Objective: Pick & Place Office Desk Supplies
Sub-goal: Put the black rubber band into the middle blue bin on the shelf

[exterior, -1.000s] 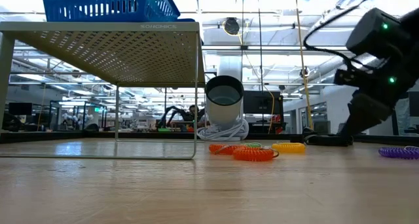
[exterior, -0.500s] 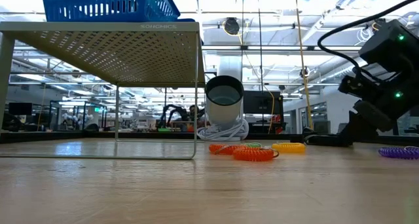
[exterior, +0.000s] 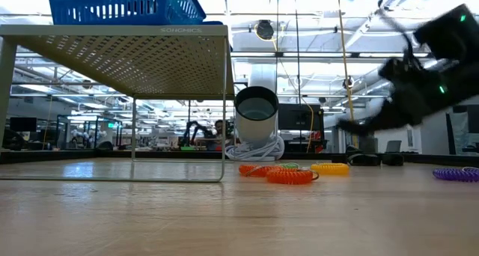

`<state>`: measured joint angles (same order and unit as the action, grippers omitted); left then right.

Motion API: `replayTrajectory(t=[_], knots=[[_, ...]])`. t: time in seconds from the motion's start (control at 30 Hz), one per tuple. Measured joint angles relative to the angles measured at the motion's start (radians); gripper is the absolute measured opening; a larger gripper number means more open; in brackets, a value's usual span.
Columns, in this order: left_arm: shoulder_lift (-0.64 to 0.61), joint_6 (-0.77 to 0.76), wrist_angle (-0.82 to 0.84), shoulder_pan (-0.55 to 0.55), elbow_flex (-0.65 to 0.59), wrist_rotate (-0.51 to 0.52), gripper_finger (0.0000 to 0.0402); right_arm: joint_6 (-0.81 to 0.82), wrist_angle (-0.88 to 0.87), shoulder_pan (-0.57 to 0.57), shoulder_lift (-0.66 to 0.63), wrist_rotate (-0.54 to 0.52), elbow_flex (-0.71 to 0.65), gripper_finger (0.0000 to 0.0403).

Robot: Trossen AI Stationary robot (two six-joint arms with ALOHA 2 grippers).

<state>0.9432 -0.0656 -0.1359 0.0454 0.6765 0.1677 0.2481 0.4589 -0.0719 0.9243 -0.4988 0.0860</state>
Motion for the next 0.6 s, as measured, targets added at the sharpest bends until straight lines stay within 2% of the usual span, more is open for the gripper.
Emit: replayTrajectory(t=[0.17,0.3,0.4,0.6], knots=[[0.000,-0.011,-0.045,0.000,0.000,-0.007,0.0282,-0.134,0.380,0.000,-0.001,0.148,0.001,0.0009],[0.000,-0.011,-0.078,0.000,0.000,-0.010,0.0283,-0.167,0.595,0.000,-0.001,0.294,0.003,0.0004],[0.000,-0.011,-0.086,0.000,0.000,-0.010,0.0283,-0.167,0.670,0.000,-0.001,0.344,0.003,0.0004],[0.022,-0.010,-0.143,-0.001,0.000,-0.011,0.0282,-0.167,0.691,0.000,0.004,0.342,0.004,0.0005]])
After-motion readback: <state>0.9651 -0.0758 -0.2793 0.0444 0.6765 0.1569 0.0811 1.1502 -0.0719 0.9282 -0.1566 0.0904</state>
